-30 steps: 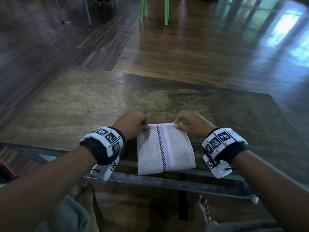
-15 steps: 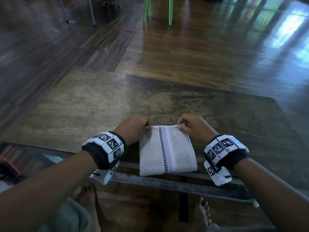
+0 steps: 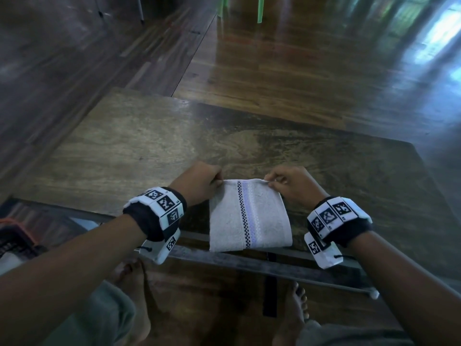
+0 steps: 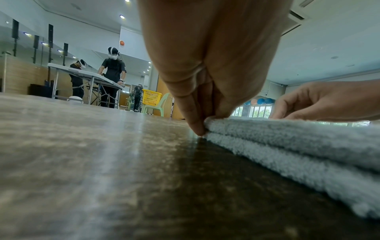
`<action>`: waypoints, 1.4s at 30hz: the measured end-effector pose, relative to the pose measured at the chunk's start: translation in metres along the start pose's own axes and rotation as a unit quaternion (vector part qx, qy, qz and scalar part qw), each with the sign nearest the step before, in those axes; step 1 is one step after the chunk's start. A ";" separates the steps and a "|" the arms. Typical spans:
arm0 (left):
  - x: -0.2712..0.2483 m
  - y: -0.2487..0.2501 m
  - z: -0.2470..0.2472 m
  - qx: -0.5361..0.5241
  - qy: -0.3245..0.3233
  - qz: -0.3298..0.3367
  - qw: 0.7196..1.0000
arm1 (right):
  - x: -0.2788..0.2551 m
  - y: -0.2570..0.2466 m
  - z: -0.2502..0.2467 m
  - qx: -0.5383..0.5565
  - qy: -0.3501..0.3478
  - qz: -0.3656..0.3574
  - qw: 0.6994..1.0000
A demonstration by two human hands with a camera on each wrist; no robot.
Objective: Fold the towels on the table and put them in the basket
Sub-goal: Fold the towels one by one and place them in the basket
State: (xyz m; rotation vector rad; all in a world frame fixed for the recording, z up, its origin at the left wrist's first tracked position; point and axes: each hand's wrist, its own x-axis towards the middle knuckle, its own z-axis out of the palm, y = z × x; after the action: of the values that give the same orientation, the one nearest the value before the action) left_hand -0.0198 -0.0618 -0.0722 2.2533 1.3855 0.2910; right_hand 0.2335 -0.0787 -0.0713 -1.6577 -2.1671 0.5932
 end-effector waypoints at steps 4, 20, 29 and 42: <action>0.002 -0.002 0.000 0.003 -0.008 -0.006 1.000 | 0.002 -0.002 0.000 -0.003 0.011 0.025 1.000; -0.045 0.035 0.029 0.170 -0.044 0.000 0.985 | -0.046 -0.029 0.018 -0.234 -0.070 0.024 0.969; -0.036 0.018 0.043 0.174 -0.061 -0.066 0.981 | -0.056 -0.022 0.038 -0.154 -0.105 0.154 0.970; -0.047 0.015 0.018 -0.056 0.027 -0.179 0.982 | -0.051 -0.016 0.022 0.089 0.021 0.314 0.945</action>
State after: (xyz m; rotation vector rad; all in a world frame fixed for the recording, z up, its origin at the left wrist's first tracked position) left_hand -0.0222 -0.1145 -0.0771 1.8750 1.7232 0.2991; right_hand 0.2227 -0.1343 -0.0825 -2.2237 -1.4695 0.8763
